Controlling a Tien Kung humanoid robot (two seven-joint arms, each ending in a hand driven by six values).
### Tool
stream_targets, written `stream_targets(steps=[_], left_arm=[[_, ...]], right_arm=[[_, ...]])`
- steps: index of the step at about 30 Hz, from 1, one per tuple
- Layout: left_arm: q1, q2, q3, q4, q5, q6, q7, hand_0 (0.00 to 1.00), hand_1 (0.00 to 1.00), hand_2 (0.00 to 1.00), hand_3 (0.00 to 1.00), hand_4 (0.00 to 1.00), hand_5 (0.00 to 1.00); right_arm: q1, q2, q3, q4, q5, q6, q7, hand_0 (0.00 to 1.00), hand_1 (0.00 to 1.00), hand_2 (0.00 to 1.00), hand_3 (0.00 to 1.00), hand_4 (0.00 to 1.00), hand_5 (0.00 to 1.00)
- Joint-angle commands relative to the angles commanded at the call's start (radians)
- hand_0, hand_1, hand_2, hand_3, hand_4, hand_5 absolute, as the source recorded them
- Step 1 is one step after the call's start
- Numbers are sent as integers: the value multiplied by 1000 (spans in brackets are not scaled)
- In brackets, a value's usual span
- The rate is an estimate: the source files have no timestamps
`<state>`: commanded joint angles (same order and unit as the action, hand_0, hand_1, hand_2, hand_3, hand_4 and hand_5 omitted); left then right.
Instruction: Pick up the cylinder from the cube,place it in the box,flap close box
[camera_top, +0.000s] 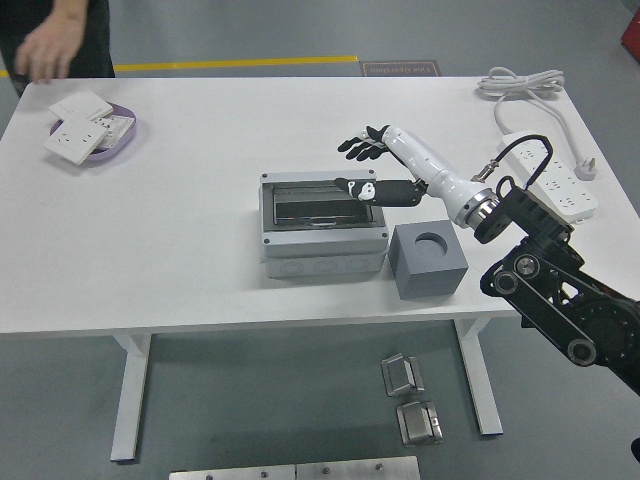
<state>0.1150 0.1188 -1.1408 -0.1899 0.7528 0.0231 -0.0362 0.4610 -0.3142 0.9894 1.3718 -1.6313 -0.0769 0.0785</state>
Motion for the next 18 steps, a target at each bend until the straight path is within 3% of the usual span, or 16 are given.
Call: stream_targets(steps=[10, 18], left_arm=[[11, -9, 28, 9, -46, -4, 13, 616, 644, 637, 658, 694, 198], [11, -10, 28, 9, -54, -5, 15, 617, 645, 638, 658, 694, 199]], right_arm=[[-137, 30, 206, -10, 148, -22, 70, 633, 611, 634, 671, 783, 410], [-169, 24, 254, -10, 209, -32, 97, 631, 628, 644, 674, 785, 404]])
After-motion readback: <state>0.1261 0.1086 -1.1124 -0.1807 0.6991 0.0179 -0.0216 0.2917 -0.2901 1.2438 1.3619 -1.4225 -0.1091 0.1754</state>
